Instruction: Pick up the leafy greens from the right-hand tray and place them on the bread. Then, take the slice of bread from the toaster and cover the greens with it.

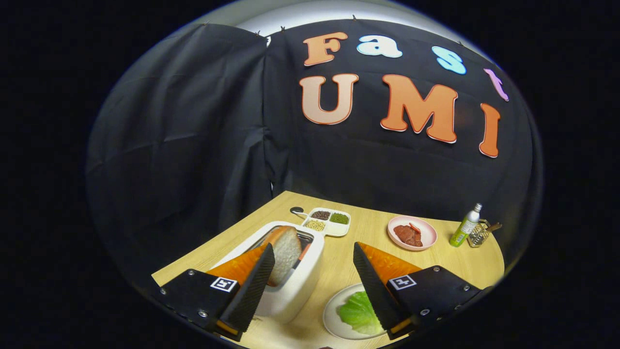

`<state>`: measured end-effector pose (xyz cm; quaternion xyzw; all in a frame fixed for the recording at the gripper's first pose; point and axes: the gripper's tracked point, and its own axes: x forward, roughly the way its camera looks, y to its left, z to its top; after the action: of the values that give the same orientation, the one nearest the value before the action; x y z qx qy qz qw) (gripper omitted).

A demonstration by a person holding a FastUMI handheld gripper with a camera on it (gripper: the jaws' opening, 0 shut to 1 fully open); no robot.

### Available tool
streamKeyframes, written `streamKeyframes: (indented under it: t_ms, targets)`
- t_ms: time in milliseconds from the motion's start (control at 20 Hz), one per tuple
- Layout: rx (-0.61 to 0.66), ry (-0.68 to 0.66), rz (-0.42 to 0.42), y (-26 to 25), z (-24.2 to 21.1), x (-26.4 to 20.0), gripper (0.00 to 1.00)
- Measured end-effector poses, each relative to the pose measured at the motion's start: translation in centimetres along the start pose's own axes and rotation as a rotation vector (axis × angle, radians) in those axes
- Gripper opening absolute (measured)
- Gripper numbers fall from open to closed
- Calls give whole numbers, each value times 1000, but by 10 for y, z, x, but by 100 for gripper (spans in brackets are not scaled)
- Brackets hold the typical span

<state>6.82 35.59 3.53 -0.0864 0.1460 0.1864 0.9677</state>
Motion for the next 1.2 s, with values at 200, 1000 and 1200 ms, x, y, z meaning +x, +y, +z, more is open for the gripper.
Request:
streamKeyframes:
  t_ms: [200,1000,1200]
  targets:
    - [8,19,3,18,-4,14,98]
    - [-1,141,-38,34,-47,53,37]
    - [22,112,-27,35,-36,51,15]
